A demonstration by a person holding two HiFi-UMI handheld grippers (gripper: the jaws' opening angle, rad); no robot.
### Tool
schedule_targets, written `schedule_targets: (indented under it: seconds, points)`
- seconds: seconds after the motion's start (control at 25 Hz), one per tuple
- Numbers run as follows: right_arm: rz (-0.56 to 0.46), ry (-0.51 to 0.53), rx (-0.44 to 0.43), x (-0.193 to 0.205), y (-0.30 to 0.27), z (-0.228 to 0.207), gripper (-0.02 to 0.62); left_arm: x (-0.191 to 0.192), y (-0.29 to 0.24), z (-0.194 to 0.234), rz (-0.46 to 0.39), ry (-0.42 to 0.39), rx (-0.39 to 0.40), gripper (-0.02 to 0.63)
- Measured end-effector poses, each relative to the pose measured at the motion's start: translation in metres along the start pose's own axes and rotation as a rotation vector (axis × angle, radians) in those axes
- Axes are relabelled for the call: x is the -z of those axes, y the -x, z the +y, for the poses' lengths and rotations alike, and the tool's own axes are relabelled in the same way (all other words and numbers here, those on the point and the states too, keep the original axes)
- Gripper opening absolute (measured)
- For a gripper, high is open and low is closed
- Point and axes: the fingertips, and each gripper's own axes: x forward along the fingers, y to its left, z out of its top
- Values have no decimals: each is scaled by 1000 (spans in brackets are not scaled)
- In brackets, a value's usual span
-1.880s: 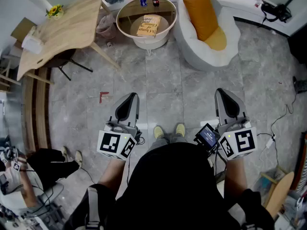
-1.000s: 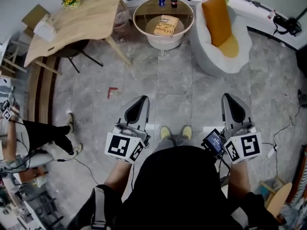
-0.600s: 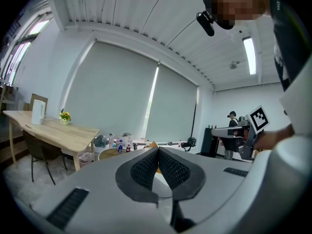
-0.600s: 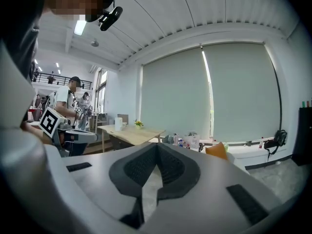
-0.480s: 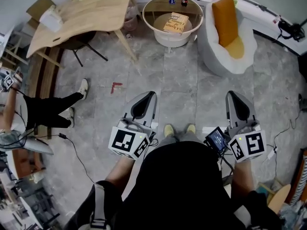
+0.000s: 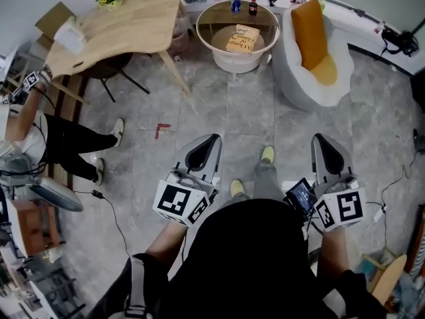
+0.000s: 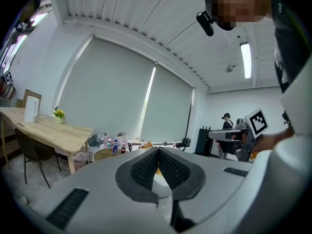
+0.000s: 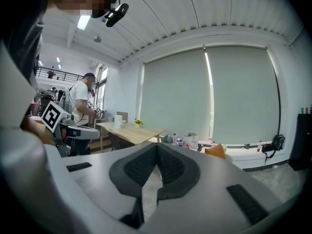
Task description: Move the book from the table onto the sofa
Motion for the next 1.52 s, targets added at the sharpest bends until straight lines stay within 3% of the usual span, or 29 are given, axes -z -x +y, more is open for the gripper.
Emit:
schedule_targets:
  seconds: [0.48,1.52]
  points:
    - [-23,-5,-24,-2,-46,-31,6,-6,-44,19,-9,-4,-15,14]
    - [-17,-14,-96,-41,-212,-189,6,-55,-254,84,44,21,-70,14]
